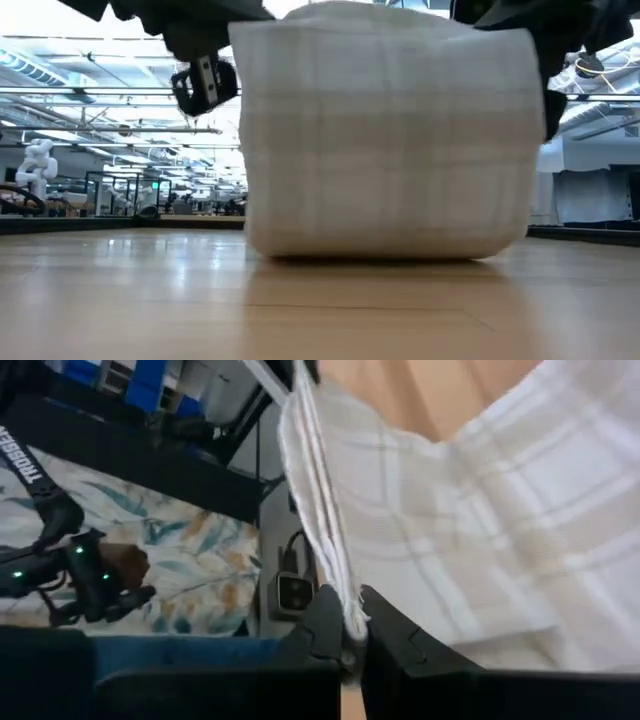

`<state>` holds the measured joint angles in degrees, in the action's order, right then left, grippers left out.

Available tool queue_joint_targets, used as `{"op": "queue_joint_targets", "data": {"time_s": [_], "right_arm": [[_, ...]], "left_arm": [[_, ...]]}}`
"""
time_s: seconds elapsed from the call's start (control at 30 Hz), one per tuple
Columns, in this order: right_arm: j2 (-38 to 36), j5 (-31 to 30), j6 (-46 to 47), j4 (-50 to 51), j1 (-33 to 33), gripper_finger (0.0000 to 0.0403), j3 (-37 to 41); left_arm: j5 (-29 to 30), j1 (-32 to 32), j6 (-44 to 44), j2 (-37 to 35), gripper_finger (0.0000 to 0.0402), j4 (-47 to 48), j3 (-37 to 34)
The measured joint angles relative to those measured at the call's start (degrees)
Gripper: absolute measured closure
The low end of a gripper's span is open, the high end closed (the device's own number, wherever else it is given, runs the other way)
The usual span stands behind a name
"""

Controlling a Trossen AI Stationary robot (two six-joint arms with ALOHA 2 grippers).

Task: Roll towel
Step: Roll the towel

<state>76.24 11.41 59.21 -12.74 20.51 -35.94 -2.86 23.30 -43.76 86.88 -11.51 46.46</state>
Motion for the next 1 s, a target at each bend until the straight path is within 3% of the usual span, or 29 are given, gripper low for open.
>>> {"op": "queue_joint_targets", "data": {"time_s": [0.4, 0.67, 0.83, 1.0], "right_arm": [[10.2, 2.4, 5.8, -7.1, 7.5, 0.0401, 0.1], [15.9, 5.4, 5.1, -9.5, 7.4, 0.0401, 0.1], [19.2, 9.7, 7.5, -14.5, 7.2, 0.0401, 0.1], [21.7, 9.6, 7.7, -15.5, 6.1, 0.0401, 0.2]], "left_arm": [[0.8, 5.5, -9.0, 15.8, 0.0394, -18.3, -0.1], [1.4, 4.3, -11.1, 20.7, 0.0394, -18.7, -0.1], [1.2, 3.2, -12.8, 20.8, 0.0394, -17.8, 0.0], [1.1, 2.5, -13.0, 20.8, 0.0394, -15.0, -0.1]]}}
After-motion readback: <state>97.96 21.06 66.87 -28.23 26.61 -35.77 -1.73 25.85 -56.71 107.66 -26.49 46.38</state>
